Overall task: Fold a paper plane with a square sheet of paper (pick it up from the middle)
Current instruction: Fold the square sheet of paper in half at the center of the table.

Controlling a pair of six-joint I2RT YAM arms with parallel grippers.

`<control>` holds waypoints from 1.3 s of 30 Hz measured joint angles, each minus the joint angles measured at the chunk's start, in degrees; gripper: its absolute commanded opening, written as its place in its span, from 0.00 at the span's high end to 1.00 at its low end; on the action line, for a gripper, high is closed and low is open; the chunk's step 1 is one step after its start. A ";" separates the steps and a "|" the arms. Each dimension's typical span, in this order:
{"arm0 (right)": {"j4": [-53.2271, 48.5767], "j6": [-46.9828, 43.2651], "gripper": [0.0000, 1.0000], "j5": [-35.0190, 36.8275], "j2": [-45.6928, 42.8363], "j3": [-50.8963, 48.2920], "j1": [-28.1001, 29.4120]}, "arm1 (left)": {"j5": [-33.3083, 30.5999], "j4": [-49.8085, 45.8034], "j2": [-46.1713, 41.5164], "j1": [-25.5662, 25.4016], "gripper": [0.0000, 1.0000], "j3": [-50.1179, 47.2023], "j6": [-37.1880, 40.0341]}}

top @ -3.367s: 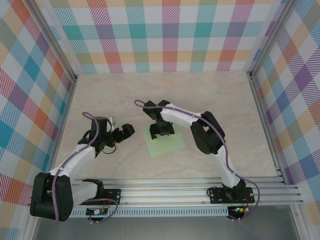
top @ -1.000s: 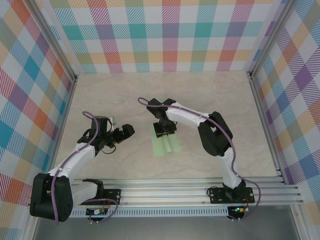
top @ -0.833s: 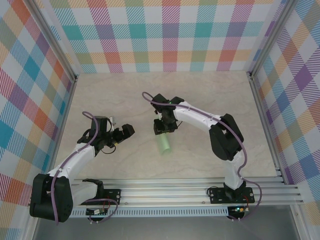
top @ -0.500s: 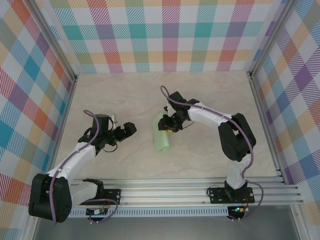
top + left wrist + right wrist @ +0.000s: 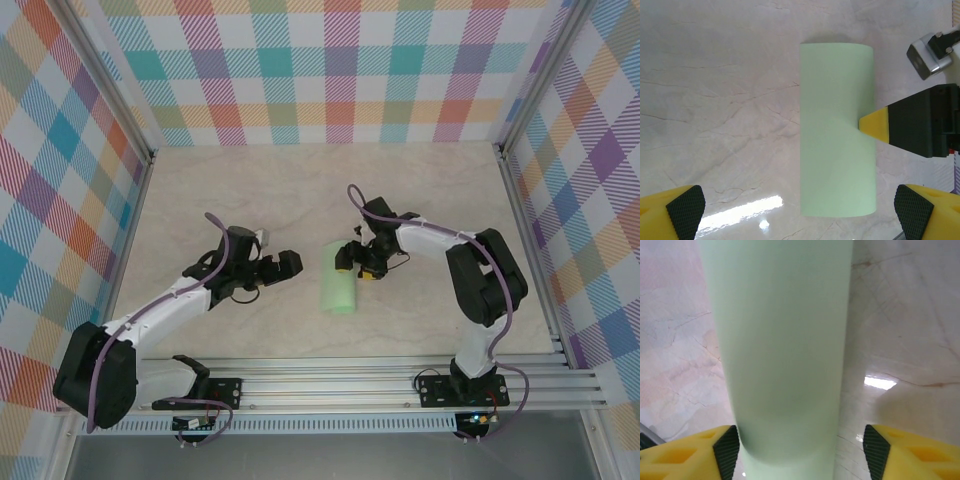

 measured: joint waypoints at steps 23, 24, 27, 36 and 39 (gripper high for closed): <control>-3.96 -3.50 0.17 4.98 -3.58 -0.85 -0.79 | -6.10 1.20 6.78 -5.81 0.07 4.66 -1.62; -3.78 -3.52 0.17 4.55 -3.93 -0.85 -0.70 | -6.23 1.20 6.78 -5.81 0.07 4.66 -1.62; -3.45 -3.52 0.16 3.50 -4.20 -0.85 -0.35 | -6.49 1.20 6.86 -5.81 0.07 4.79 -1.62; -3.85 -3.56 0.20 4.20 -3.96 -0.61 2.14 | -6.67 1.18 6.99 -5.84 0.06 5.07 -1.64; -5.01 -3.54 0.20 7.04 -2.99 0.26 2.27 | -6.67 1.14 6.99 -5.84 0.06 5.09 -1.62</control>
